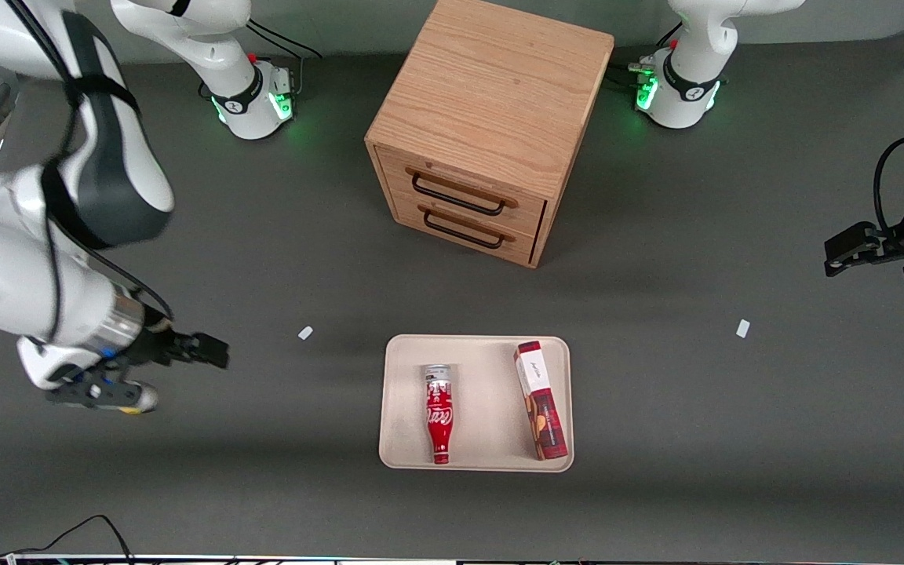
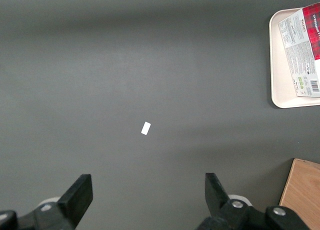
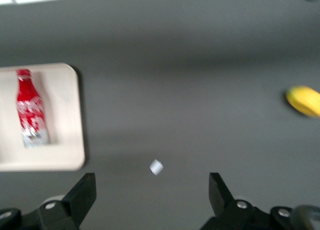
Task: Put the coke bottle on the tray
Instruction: 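Open the right gripper and withdraw it away from the tray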
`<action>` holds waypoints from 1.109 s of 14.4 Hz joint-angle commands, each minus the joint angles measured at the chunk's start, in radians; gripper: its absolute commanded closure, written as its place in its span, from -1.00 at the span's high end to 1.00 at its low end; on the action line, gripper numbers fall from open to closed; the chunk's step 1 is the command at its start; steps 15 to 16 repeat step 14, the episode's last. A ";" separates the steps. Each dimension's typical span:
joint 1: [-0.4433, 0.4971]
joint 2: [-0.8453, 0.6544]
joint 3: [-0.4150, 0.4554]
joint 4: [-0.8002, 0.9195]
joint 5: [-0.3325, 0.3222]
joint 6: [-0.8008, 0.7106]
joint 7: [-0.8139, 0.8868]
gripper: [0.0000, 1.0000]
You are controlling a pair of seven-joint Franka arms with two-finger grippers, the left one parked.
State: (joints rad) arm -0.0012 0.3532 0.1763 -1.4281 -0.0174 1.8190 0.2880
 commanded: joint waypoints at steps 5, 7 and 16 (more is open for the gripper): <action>-0.013 -0.422 -0.098 -0.406 0.030 -0.020 -0.048 1.00; -0.013 -0.454 -0.123 -0.411 0.030 -0.035 -0.082 1.00; -0.002 -0.439 -0.129 -0.379 0.030 -0.052 -0.078 1.00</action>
